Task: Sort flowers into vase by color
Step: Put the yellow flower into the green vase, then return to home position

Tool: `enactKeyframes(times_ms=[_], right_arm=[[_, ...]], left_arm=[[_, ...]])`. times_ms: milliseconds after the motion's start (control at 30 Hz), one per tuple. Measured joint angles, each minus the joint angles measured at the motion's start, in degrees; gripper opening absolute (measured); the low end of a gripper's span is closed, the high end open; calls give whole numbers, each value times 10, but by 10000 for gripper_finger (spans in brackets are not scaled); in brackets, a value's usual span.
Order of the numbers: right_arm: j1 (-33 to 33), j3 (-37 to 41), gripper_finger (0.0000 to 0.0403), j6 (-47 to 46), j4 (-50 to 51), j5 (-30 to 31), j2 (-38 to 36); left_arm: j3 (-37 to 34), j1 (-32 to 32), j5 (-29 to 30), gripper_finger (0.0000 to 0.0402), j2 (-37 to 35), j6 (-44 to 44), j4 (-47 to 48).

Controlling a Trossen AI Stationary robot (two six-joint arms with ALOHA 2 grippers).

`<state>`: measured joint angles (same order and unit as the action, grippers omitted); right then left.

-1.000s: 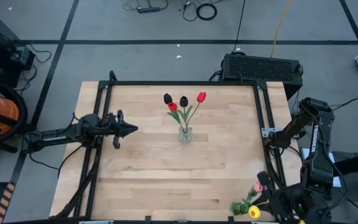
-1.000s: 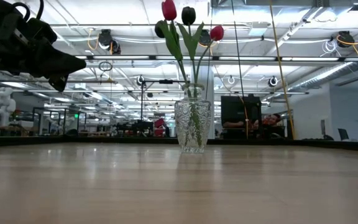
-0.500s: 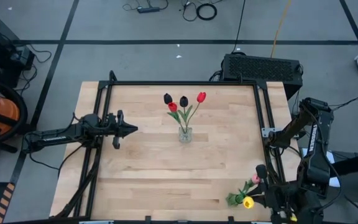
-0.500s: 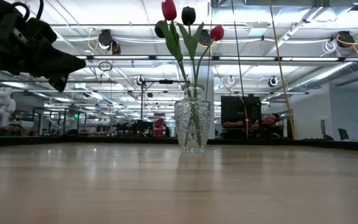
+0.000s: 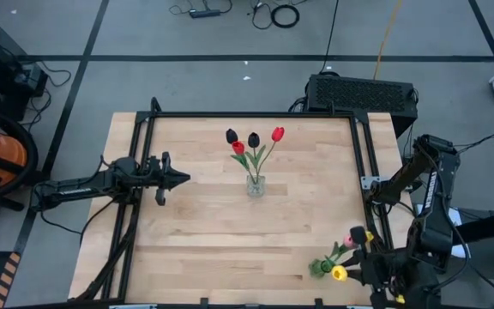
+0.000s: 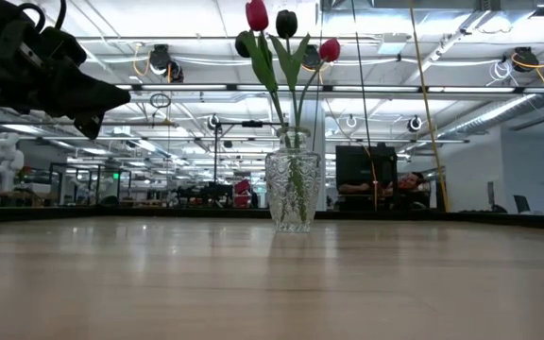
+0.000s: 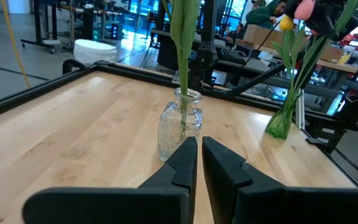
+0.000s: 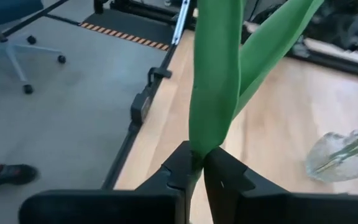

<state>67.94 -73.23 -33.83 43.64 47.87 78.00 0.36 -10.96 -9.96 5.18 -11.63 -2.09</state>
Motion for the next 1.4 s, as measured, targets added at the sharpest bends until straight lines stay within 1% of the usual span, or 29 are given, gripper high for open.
enactKeyframes(times_ms=[233,400,533,767,967,1033,1133,1400], right_arm=[[-4,0,56,-20,12,-44,0],[-4,0,75,-45,38,-51,0],[-4,-1,89,-46,45,-75,-1],[-4,-8,117,-46,68,-89,-1],[-5,-49,134,-46,113,-97,-1],[-5,-69,135,-43,123,-110,-2],[-5,-101,134,-32,127,-122,-4],[-5,-190,133,21,128,-120,-11]], left_arm=[[0,0,0,31,0,0,0],[0,0,1,31,0,0,0],[0,0,1,31,0,0,0],[0,0,1,31,0,0,0],[0,0,2,31,0,0,0],[0,0,2,31,0,0,0],[0,0,5,31,0,0,0],[0,0,5,31,0,0,0]])
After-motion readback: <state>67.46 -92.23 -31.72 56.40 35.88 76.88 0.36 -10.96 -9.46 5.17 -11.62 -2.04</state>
